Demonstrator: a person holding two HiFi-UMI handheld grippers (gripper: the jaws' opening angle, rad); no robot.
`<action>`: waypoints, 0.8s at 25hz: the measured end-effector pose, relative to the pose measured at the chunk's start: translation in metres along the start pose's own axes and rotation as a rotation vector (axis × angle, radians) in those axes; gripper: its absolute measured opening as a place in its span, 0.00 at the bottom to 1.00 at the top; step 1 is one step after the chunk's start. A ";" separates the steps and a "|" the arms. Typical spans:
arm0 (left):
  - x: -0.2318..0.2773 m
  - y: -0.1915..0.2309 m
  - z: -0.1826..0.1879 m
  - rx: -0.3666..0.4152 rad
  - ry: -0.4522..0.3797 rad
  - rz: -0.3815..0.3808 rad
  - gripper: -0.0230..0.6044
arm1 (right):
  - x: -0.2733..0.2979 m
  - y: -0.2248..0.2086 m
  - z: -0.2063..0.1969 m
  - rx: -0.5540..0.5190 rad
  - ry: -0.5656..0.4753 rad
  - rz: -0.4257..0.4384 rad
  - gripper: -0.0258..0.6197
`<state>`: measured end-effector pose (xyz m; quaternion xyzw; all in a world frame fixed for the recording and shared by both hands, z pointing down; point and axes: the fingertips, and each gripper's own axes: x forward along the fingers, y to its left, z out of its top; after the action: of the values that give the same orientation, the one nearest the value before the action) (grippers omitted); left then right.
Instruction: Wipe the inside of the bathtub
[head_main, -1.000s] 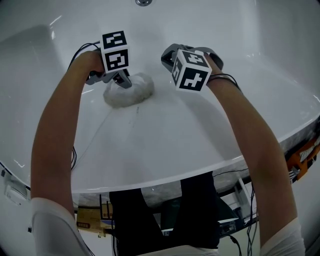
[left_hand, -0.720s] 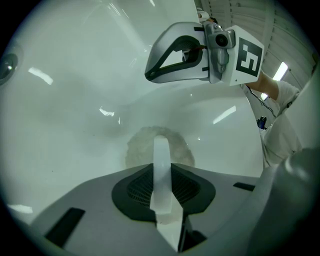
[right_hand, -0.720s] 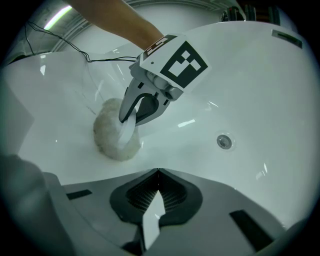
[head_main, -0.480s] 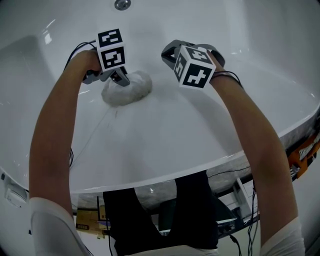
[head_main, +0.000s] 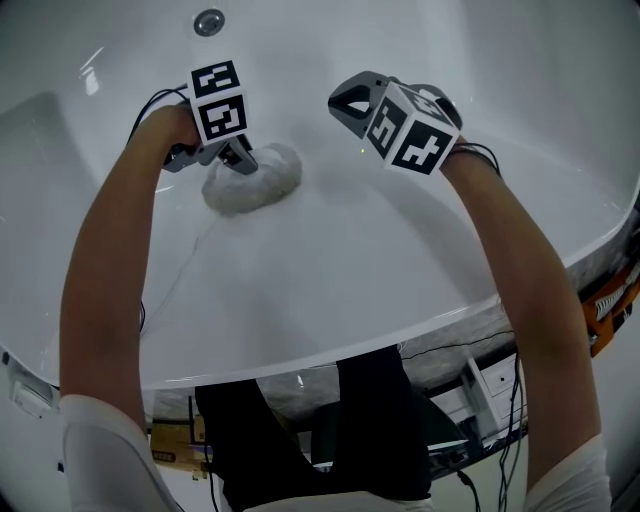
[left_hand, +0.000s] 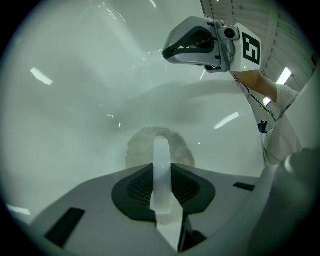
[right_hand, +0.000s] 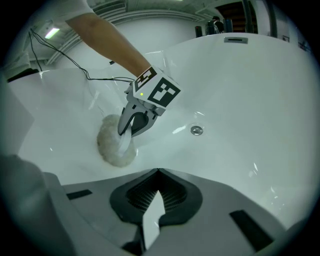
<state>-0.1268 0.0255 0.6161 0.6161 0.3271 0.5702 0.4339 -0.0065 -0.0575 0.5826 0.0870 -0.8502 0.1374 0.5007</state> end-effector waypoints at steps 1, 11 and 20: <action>-0.001 -0.001 0.001 0.002 -0.003 0.002 0.17 | -0.004 0.000 0.003 0.000 -0.014 -0.005 0.07; 0.001 0.002 0.003 0.018 -0.030 -0.004 0.17 | -0.012 -0.003 0.005 0.057 -0.064 -0.009 0.07; -0.001 0.000 0.003 0.054 -0.024 0.003 0.17 | -0.032 -0.005 0.013 0.080 -0.099 -0.034 0.07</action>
<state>-0.1236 0.0246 0.6156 0.6349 0.3362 0.5545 0.4200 0.0001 -0.0659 0.5493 0.1282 -0.8662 0.1579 0.4564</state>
